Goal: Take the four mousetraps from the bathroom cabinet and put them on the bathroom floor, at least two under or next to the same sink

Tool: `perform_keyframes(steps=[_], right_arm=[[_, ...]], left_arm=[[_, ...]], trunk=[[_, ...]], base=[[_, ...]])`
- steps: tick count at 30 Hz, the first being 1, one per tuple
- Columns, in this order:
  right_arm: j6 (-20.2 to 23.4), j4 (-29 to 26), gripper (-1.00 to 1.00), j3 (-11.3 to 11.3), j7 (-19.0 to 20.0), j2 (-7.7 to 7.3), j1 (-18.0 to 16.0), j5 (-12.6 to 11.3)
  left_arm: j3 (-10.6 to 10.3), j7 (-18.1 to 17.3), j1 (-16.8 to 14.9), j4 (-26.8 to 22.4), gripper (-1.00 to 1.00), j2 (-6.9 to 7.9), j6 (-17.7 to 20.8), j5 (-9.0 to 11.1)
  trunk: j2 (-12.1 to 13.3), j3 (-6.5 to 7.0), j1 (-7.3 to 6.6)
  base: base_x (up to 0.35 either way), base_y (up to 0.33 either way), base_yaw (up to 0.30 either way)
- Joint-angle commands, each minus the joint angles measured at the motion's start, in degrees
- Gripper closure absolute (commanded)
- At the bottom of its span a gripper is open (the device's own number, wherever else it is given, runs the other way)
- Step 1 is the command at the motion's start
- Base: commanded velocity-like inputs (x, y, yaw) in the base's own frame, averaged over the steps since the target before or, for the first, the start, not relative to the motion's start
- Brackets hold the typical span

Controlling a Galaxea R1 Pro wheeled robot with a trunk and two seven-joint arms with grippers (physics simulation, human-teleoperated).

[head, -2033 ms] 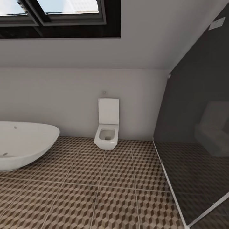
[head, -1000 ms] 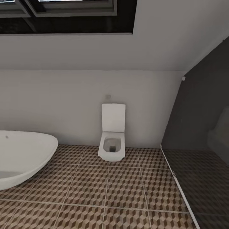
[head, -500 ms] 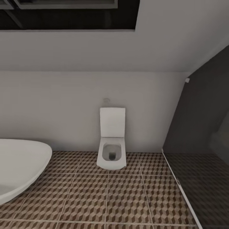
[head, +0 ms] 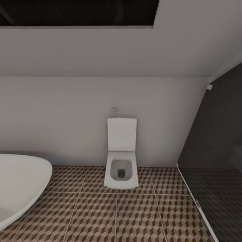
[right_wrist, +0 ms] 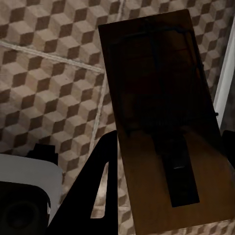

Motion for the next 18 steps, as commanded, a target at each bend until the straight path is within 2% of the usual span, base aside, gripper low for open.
perform_keyframes(steps=[1,9,15,18], right_arm=[[0.0,0.0,1.00,0.0,0.1,0.00,0.0,-0.2],[0.0,-0.2,1.00,-0.4,0.0,-0.08,0.0,-0.3],[0.5,-0.4,1.00,-2.7,-0.3,0.00,-0.1,-0.3],[2.3,-0.6,1.00,-3.4,-0.9,0.10,-1.5,-0.3]], left_arm=[[0.0,0.0,0.0,0.0,1.00,0.00,0.1,-0.1],[-0.1,-0.3,0.0,-0.4,1.00,-0.42,0.1,-0.3],[0.0,-0.4,0.0,-0.3,1.00,-1.11,0.2,-0.3],[0.0,-0.3,-0.1,0.2,1.00,-2.59,0.5,-0.3]], trunk=[[0.0,0.00,0.00],[0.0,0.00,0.00],[0.0,0.00,0.00],[0.0,0.00,0.00]], base=[[0.328,0.011,0.000],[0.295,0.020,0.000],[0.044,0.008,0.000],[0.006,0.001,0.000]])
